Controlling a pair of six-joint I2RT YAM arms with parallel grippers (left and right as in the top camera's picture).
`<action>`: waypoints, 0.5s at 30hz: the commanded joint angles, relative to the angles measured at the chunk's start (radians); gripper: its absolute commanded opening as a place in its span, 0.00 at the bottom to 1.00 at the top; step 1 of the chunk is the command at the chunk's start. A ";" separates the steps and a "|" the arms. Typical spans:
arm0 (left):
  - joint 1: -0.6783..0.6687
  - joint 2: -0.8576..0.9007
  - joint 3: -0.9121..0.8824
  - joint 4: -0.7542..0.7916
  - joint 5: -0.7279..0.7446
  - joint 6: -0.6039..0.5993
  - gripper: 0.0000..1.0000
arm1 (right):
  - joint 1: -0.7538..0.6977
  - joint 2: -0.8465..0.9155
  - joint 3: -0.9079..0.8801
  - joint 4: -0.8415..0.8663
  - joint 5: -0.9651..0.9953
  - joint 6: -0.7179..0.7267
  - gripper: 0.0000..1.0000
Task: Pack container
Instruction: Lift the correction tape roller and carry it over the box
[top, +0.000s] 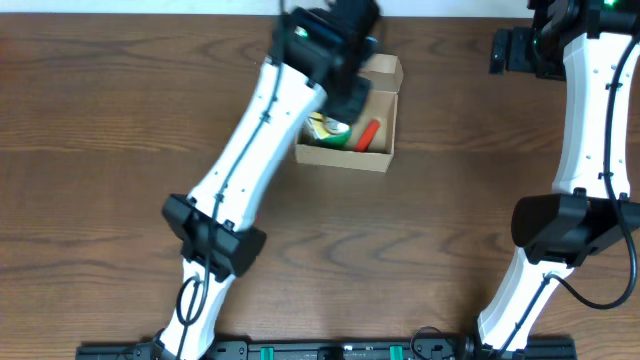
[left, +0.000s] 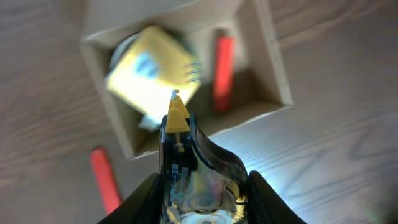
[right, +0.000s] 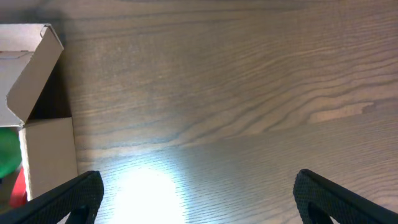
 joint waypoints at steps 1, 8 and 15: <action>-0.045 0.039 0.013 0.041 -0.027 0.014 0.05 | 0.003 0.006 0.000 -0.001 0.000 0.010 0.99; -0.080 0.145 0.013 0.135 -0.027 -0.065 0.05 | 0.003 0.006 0.000 -0.001 0.000 0.010 0.99; -0.077 0.257 0.013 0.190 -0.036 -0.141 0.06 | 0.003 0.006 0.000 -0.001 0.000 0.010 0.99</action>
